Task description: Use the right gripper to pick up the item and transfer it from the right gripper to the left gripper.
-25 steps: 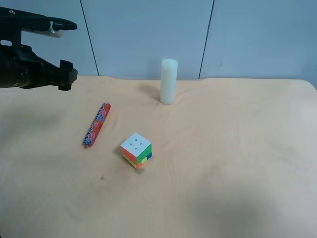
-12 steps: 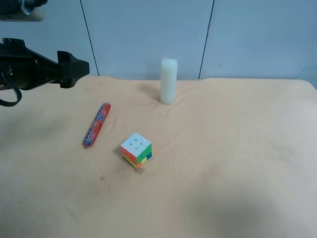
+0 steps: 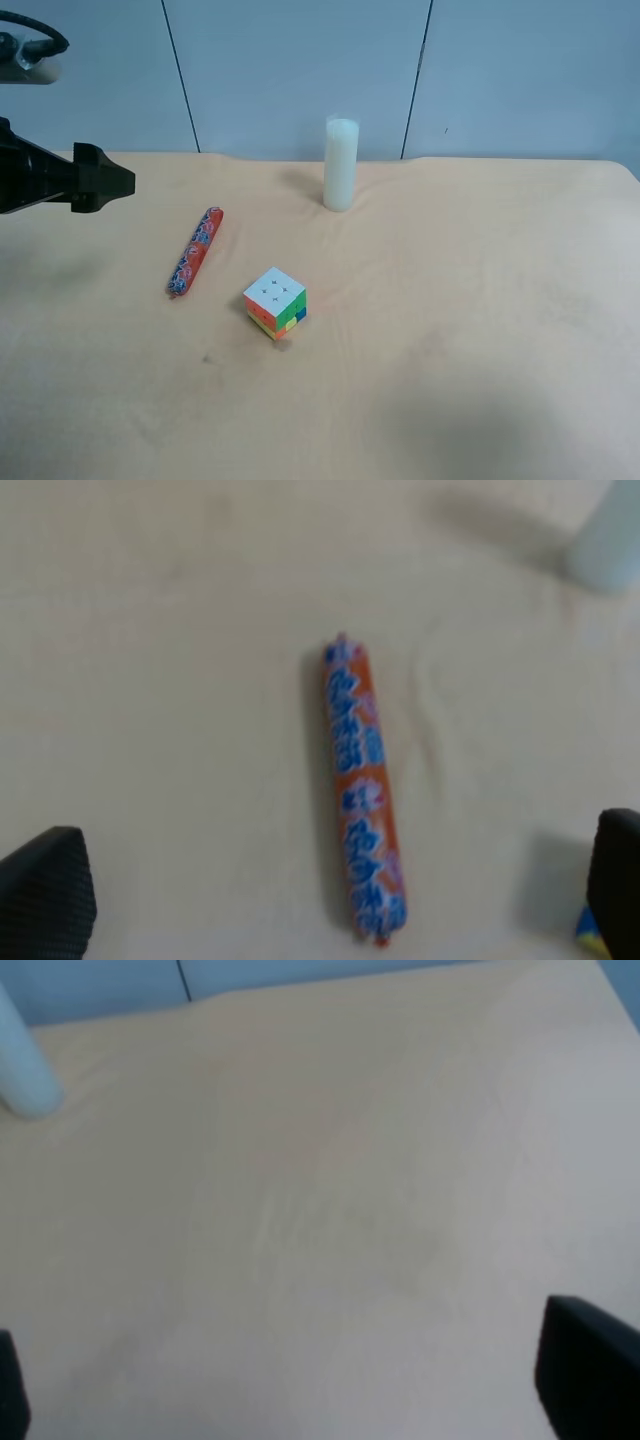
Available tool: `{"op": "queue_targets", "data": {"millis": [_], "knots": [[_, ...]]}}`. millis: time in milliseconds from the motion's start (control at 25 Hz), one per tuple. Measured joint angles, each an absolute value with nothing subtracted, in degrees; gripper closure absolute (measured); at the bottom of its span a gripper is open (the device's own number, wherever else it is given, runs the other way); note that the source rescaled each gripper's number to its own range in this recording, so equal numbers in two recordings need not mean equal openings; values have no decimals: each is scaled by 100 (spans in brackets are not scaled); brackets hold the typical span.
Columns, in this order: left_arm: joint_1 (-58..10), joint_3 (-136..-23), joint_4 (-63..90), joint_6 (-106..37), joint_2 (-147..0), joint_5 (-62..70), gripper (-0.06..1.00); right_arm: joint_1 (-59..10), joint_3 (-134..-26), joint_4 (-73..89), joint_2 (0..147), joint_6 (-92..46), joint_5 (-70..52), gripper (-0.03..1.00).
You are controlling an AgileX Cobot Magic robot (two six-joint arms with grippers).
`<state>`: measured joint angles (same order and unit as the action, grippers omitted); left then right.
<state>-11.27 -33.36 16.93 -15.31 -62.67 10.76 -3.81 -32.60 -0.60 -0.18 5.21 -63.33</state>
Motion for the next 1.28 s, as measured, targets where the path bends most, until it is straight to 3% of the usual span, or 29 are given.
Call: {"op": "queue_targets", "data": {"millis": [400,1040,1280], "knots": [[-1128,-3336,-444,474,-4754,2872,-5,-381,-3260,-60,-18,516,-6333,-3],[-1128,-3336,-499,685,-2253,5772,-5,-381,-3260,-60,-18,516,-6333,-3],[-1128,-3336,-397,685,-1871,6069,-5,-381,-3260,-60,-18,516,-6333,-3]]}}
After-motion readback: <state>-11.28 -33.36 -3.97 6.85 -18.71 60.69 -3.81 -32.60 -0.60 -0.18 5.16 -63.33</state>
